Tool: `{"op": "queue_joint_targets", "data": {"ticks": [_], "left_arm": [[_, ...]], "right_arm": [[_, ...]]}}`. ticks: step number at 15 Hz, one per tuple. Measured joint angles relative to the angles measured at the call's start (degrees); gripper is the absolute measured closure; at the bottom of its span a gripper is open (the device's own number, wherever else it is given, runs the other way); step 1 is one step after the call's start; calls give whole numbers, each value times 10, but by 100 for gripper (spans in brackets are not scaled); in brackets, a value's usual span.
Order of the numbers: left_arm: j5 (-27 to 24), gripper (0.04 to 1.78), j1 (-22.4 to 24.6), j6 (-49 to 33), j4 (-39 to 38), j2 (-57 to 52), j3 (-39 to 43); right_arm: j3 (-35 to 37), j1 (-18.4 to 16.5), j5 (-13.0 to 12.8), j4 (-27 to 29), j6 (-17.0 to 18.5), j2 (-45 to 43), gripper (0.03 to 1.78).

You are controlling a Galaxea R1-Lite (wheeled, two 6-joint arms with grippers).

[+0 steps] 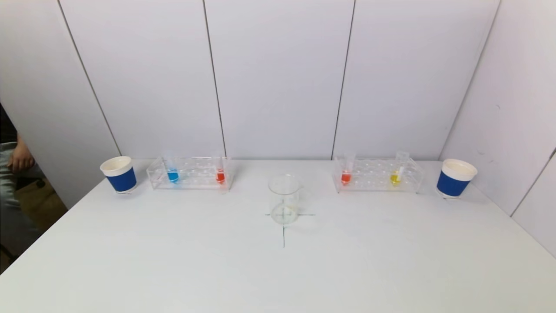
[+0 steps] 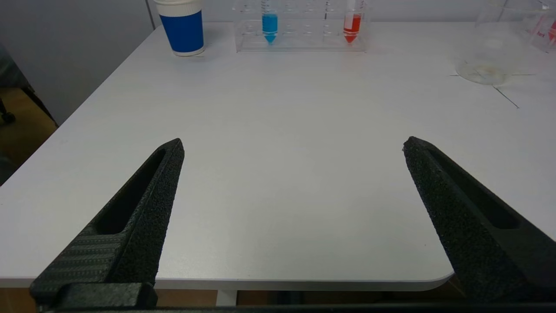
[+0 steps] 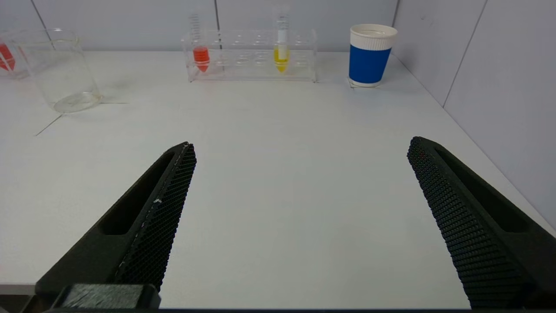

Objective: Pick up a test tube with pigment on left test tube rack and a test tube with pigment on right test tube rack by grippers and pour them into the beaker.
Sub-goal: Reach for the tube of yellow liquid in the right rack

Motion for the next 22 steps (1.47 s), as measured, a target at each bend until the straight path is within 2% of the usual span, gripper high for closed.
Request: {"op": "queue_joint_targets", "data": {"ticks": [10,15,18,22], "left_arm": [[0,6,0,0,0,0,0],[0,6,0,0,0,0,0],[0,6,0,0,0,0,0],[0,6,0,0,0,0,0]], "right_arm": [[0,0,-1,0,1,0,4],[-3,0,-16,-9,-5,0,4],[-37,0,-17,5,-13,0,4],[-121,0,-6,67,-23,18,4]]}}
